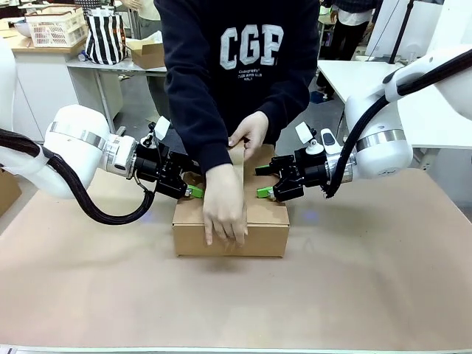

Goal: Pack the gift set into the box.
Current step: Press and hold the closed box until the human finishes sealing it.

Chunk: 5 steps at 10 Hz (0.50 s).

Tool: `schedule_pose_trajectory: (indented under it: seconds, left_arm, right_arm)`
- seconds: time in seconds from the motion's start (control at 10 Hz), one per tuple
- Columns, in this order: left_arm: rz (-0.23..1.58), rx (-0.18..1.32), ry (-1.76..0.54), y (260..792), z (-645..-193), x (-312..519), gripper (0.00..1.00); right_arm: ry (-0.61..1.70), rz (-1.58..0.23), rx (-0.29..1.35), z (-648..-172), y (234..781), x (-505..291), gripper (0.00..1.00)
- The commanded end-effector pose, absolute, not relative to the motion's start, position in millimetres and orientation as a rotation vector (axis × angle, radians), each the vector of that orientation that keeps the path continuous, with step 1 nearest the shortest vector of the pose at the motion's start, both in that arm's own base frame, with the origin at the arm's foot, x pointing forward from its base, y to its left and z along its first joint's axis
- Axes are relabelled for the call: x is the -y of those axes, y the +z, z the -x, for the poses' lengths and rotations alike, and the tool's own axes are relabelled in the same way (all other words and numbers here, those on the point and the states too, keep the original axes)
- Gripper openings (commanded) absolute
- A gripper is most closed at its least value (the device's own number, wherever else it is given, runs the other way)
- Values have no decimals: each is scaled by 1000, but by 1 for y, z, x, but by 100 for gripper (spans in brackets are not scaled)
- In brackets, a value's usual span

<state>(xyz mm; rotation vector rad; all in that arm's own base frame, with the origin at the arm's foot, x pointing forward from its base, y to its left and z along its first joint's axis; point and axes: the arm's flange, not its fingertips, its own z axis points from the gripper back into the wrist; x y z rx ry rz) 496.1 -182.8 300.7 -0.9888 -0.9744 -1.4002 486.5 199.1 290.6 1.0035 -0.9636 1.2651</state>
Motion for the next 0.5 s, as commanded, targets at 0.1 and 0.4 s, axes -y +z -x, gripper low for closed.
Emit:
schedule_pose_trajectory:
  seconds: [0.1, 0.4]
  left_arm:
    - [974, 978, -1407, 296, -493, 182, 100]
    - [974, 978, -1407, 296, -493, 182, 100]
  right_arm:
    - [1265, -994, 959, -487, 288, -198, 100]
    - [1265, -994, 959, -487, 288, -198, 100]
